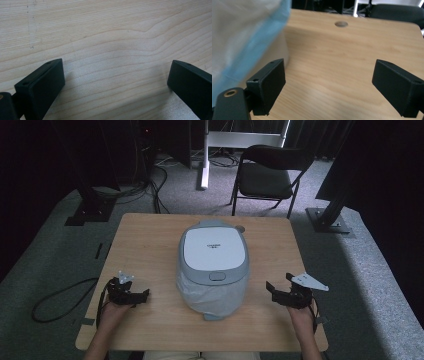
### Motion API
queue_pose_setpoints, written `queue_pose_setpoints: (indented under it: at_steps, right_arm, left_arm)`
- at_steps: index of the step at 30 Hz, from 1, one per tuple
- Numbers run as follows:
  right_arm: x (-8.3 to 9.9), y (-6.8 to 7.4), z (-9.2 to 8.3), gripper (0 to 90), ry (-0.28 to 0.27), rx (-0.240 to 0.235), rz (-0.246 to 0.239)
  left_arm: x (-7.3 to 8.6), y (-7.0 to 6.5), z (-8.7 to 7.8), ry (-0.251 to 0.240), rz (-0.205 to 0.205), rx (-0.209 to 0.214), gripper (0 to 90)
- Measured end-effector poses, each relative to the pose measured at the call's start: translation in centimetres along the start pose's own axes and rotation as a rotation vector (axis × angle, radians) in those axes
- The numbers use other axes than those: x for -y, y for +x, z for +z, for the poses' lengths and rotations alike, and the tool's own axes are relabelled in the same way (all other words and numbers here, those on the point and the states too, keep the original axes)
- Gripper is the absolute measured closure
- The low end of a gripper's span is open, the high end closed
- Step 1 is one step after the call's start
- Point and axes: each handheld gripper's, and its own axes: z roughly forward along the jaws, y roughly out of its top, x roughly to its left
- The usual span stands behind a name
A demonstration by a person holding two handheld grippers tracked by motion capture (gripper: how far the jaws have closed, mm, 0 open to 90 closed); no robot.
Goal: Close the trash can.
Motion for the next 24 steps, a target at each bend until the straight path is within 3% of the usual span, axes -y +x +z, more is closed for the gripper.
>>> queue_pose_setpoints:
  at_steps: [6,14,18,24]
  right_arm:
    - [2.0,-1.4,0.2,10.9,0.024,0.036,0.04]
    - [4.4,-3.3,0.4,10.9,0.083,0.137,0.035]
    - [5.1,-4.0,0.5,10.9,0.115,0.159,0.046]
    - [6.2,-5.0,0.8,10.8,0.149,0.222,0.095]
  left_arm:
    - [0.0,0.0,0.0,0.0,0.0,0.0,1.2]
    - [0.0,0.0,0.0,0.0,0.001,0.001,1.2]
    - [0.0,0.0,0.0,0.001,0.002,0.001,1.2]
    - [0.0,0.0,0.0,0.0,0.001,0.001,1.2]
